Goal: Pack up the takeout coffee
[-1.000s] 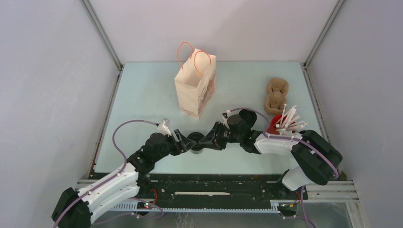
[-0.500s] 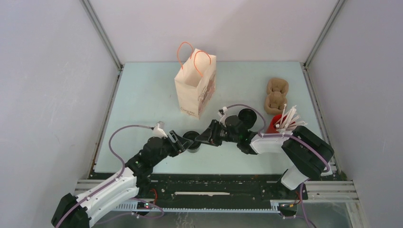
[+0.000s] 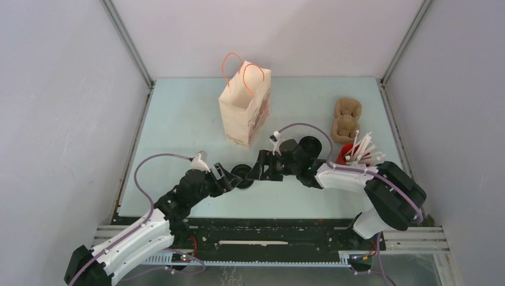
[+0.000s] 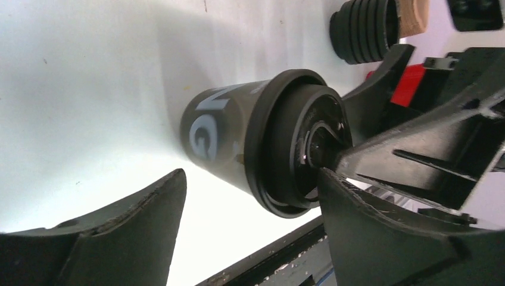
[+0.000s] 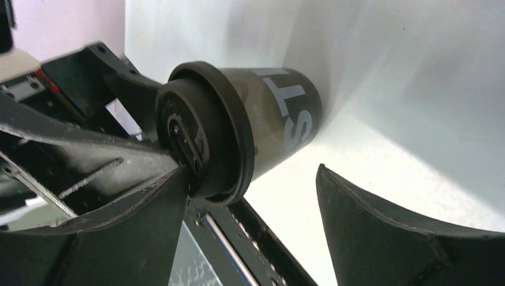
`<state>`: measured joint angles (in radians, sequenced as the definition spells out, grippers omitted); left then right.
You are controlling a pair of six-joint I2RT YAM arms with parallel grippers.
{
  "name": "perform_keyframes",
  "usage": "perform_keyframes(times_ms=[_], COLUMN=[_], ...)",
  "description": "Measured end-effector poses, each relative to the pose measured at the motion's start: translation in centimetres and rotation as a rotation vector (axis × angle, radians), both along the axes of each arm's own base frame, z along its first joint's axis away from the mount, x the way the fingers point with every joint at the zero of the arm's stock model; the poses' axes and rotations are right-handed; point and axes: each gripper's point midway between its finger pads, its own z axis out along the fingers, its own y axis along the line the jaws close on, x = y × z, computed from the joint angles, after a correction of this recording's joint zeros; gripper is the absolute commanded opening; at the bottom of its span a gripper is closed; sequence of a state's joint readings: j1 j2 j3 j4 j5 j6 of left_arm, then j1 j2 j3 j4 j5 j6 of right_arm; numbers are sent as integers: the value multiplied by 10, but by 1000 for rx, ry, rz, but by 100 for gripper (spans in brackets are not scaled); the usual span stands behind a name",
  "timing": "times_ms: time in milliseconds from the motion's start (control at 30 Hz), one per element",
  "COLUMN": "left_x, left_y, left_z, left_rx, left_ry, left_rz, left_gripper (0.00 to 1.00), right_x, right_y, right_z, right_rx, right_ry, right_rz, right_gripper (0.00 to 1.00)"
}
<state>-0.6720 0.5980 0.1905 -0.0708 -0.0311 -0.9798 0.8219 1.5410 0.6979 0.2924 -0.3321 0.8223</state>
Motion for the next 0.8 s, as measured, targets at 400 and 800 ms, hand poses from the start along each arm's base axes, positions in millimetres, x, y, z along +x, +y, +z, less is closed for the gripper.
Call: perform_keyframes(times_ms=[400,800], left_x=[12,15], left_y=[2,-8], left_z=[31,45], left_rx=[121,114], left_ry=[-15,-26], left_rz=[-49,-107], left_gripper=[99,80], right_x=[-9,-5], right_y=[-35,-32], right_z=[5,23], right_rx=[-52,-22], right_ry=[43,-12], right_rz=[103,174], right_gripper=[91,94])
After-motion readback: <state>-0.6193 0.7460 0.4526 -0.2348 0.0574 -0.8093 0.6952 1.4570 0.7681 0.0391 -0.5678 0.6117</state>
